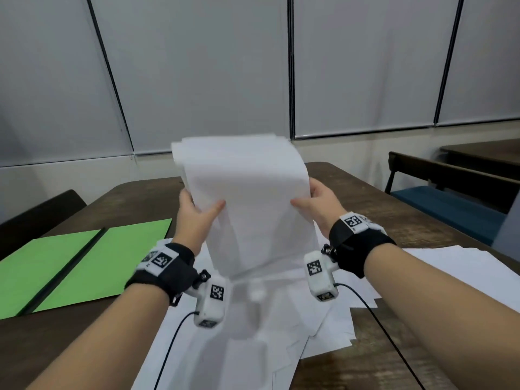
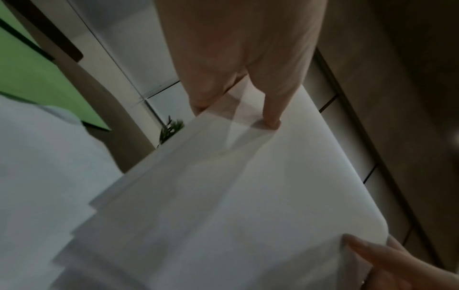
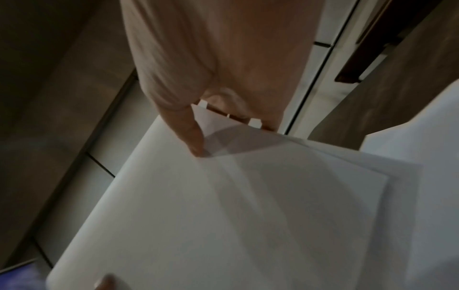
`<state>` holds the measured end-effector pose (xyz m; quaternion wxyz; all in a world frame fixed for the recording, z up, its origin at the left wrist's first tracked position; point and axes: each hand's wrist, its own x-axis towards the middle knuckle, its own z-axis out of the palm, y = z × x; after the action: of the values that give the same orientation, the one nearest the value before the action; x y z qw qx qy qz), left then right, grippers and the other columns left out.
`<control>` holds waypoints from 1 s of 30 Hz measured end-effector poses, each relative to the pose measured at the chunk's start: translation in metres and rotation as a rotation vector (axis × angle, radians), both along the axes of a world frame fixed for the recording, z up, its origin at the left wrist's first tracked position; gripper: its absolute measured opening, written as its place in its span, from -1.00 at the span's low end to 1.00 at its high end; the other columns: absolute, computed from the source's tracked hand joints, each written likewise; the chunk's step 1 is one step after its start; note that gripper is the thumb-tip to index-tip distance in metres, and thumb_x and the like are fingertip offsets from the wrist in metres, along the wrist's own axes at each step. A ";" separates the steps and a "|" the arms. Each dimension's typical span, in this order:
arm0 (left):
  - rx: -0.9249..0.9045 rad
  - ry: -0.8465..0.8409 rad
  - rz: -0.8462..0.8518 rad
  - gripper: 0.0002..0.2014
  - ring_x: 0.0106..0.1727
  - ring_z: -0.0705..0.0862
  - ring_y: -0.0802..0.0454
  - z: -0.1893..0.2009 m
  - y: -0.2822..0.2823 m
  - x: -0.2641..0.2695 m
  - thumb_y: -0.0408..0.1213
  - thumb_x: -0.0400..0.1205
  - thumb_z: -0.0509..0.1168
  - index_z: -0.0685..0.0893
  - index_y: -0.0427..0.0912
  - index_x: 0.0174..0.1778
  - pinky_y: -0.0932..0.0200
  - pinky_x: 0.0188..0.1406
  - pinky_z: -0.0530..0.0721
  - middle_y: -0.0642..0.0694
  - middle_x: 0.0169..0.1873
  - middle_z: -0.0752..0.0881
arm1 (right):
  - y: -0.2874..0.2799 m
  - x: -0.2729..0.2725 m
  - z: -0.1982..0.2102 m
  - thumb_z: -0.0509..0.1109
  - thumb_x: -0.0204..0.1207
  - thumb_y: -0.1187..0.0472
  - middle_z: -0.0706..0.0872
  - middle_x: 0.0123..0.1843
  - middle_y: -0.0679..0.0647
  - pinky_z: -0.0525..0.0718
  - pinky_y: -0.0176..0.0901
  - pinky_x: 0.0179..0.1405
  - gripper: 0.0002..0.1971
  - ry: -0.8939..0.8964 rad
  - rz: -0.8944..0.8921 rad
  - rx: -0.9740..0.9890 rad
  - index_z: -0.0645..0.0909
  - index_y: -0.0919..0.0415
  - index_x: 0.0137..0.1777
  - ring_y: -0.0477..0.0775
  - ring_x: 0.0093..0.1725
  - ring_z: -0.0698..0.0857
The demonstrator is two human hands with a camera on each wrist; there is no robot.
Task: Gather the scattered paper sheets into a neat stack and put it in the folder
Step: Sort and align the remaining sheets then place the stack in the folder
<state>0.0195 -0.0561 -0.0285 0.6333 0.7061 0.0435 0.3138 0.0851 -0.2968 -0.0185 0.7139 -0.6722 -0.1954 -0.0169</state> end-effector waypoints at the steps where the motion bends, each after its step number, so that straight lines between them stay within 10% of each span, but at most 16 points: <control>1: -0.001 -0.024 -0.016 -0.47 0.14 0.71 -0.01 0.009 0.002 -0.001 -0.28 0.46 0.54 0.44 -0.17 0.26 -0.13 0.22 0.66 -0.07 0.14 0.70 | 0.004 -0.001 0.005 0.46 0.22 0.38 0.79 0.12 0.22 0.72 0.18 0.13 -0.57 -0.004 0.018 0.022 0.68 0.09 0.12 0.27 0.09 0.76; 9: 0.046 -0.145 0.015 -0.63 0.18 0.70 0.02 0.008 0.003 -0.003 -0.47 0.59 0.36 0.44 -0.13 0.25 -0.07 0.29 0.64 -0.08 0.17 0.69 | 0.021 0.001 -0.008 0.39 0.43 0.55 0.82 -0.03 0.11 0.72 0.02 0.06 -0.66 -0.011 -0.040 0.040 0.70 0.07 -0.03 0.13 -0.05 0.77; 15: 0.143 -0.245 0.072 -0.67 0.05 0.67 0.40 0.010 -0.008 0.001 -0.44 0.63 0.31 0.40 -0.15 0.25 0.44 0.07 0.56 0.12 0.06 0.65 | 0.032 0.007 -0.005 0.44 0.44 0.50 0.82 0.02 0.11 0.72 0.02 0.11 -0.68 -0.035 -0.020 0.064 0.71 0.03 -0.02 0.13 0.01 0.78; 24: 0.194 -0.026 0.045 -0.56 0.16 0.66 0.14 -0.043 -0.014 -0.004 -0.39 0.67 0.26 0.30 -0.23 0.44 0.20 0.24 0.57 0.01 0.17 0.62 | 0.033 0.009 -0.061 0.35 0.53 0.42 0.77 0.16 0.13 0.69 -0.08 0.13 -0.71 0.089 -0.060 -0.152 0.60 0.22 0.23 0.10 0.10 0.76; 30: 0.198 0.013 0.101 -0.62 0.06 0.67 0.16 -0.041 -0.011 -0.003 -0.38 0.61 0.36 0.39 -0.16 0.28 0.38 -0.06 0.55 0.09 0.04 0.63 | 0.031 0.006 -0.065 0.39 0.51 0.42 0.78 0.14 0.13 0.71 0.11 0.19 -0.72 0.133 -0.062 -0.102 0.59 0.10 0.14 0.13 0.10 0.77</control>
<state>0.0164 -0.0669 -0.0699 0.5438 0.7639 0.0517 0.3436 0.0914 -0.2657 -0.0834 0.6892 -0.7132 -0.1272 0.0160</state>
